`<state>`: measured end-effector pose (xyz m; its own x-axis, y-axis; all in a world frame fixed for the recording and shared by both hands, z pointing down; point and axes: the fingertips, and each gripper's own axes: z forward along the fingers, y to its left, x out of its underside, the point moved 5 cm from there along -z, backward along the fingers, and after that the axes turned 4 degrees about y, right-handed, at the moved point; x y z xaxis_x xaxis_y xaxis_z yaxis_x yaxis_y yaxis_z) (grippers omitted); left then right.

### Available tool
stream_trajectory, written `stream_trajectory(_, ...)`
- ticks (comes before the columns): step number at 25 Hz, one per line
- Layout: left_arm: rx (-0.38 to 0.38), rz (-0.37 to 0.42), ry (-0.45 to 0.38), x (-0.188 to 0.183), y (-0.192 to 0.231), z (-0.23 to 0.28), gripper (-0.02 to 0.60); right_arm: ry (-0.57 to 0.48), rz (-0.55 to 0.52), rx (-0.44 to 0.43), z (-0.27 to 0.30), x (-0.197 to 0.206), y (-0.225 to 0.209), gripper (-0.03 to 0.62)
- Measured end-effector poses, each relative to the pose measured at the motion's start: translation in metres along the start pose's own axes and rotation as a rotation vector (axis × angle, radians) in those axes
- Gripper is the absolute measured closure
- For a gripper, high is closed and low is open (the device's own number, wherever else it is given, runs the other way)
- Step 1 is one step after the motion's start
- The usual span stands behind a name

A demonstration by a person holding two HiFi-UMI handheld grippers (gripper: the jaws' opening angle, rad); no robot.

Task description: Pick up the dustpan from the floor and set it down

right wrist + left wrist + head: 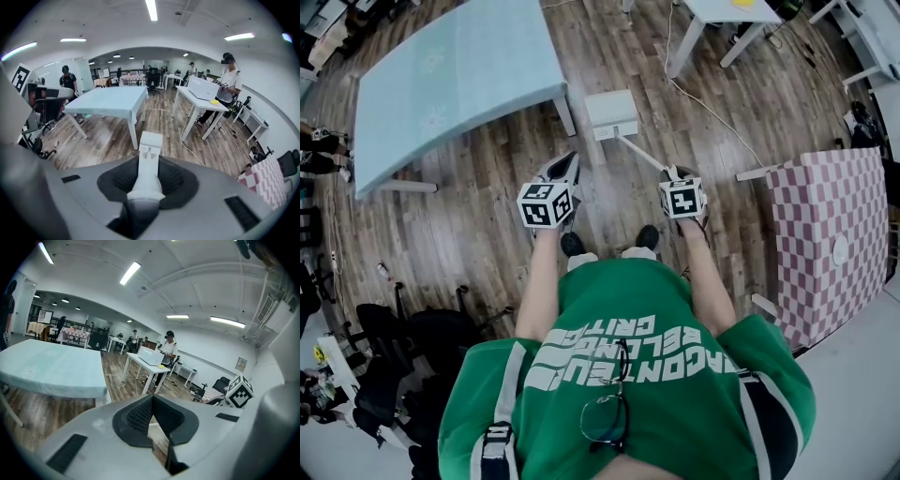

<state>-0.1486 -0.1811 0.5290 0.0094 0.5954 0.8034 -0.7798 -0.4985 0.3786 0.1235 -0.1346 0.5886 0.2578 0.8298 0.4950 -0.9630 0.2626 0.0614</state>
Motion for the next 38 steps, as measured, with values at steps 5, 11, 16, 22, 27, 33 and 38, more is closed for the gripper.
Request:
stream_trajectory(5,0.0,0.025,-0.011,-0.006,-0.008,0.004,0.578,-0.089,0.005,0.026,-0.025,-0.022,-0.012,0.479)
stream_trajectory(11,-0.012,0.047,-0.029,-0.012,-0.015,0.002,0.578,-0.152,-0.002,0.052,-0.045,-0.034,-0.021,0.479)
stream_trajectory(16,-0.009,0.055,-0.028,-0.01,-0.019,0.001,0.578,-0.172,0.003,0.064,-0.052,-0.037,-0.025,0.479)
stream_trajectory(22,-0.013,0.061,-0.029,-0.009,-0.023,-0.004,0.578,-0.172,0.007,0.071,-0.056,-0.036,-0.028,0.479)
stream_trajectory(27,-0.017,0.087,-0.017,-0.006,-0.026,-0.006,0.578,-0.166,0.008,0.073,-0.057,-0.033,-0.028,0.477)
stream_trajectory(33,-0.015,0.045,-0.034,-0.003,-0.025,-0.01,0.578,-0.164,0.006,0.072,-0.058,-0.031,-0.027,0.477)
stream_trajectory(38,-0.017,0.041,-0.028,0.001,-0.024,-0.011,0.578,-0.152,0.006,0.07,-0.055,-0.027,-0.025,0.477)
